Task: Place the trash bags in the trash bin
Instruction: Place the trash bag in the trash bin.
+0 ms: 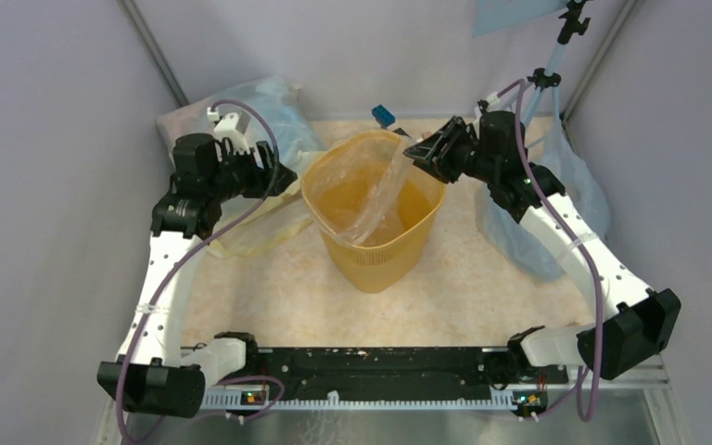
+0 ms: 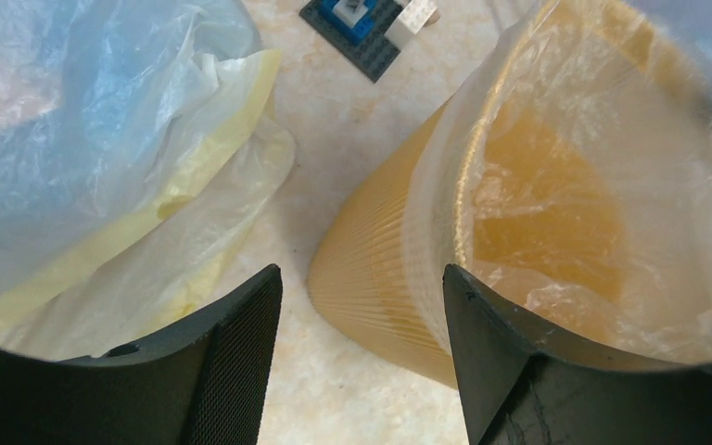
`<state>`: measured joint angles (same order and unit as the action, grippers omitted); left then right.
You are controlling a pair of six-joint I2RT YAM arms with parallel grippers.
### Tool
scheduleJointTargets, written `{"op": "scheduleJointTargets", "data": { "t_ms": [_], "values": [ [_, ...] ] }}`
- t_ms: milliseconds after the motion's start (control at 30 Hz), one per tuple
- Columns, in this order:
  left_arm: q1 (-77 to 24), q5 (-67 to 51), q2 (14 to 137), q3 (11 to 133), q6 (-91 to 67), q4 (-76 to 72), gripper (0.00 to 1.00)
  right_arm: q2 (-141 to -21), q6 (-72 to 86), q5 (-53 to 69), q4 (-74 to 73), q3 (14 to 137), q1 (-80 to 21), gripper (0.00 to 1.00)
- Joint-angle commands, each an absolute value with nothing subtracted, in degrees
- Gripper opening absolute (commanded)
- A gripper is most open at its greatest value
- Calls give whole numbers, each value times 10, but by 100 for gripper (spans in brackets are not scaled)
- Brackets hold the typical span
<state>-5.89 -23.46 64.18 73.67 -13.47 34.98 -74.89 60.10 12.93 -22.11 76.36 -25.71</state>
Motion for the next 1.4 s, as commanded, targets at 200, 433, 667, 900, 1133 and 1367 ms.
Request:
{"op": "scheduleJointTargets", "data": {
  "t_ms": [200,433,667,900,1133,1367],
  "values": [
    [-29,-374,652,718,-218,237,68,-761,606,120,-191,760,-260,39],
    [-25,-421,665,686,-276,161,66,-756,610,117,-186,752,-260,15],
    [-30,-433,713,723,-242,176,62,-732,603,96,-205,745,-259,0],
    [-96,-373,747,774,-169,203,59,-718,593,87,-229,743,-255,0],
    [-157,-260,788,830,-101,266,27,-700,585,88,-248,744,-241,0],
    [-179,-178,798,851,-60,289,8,-672,572,102,-278,738,-206,0]
  ]
}}
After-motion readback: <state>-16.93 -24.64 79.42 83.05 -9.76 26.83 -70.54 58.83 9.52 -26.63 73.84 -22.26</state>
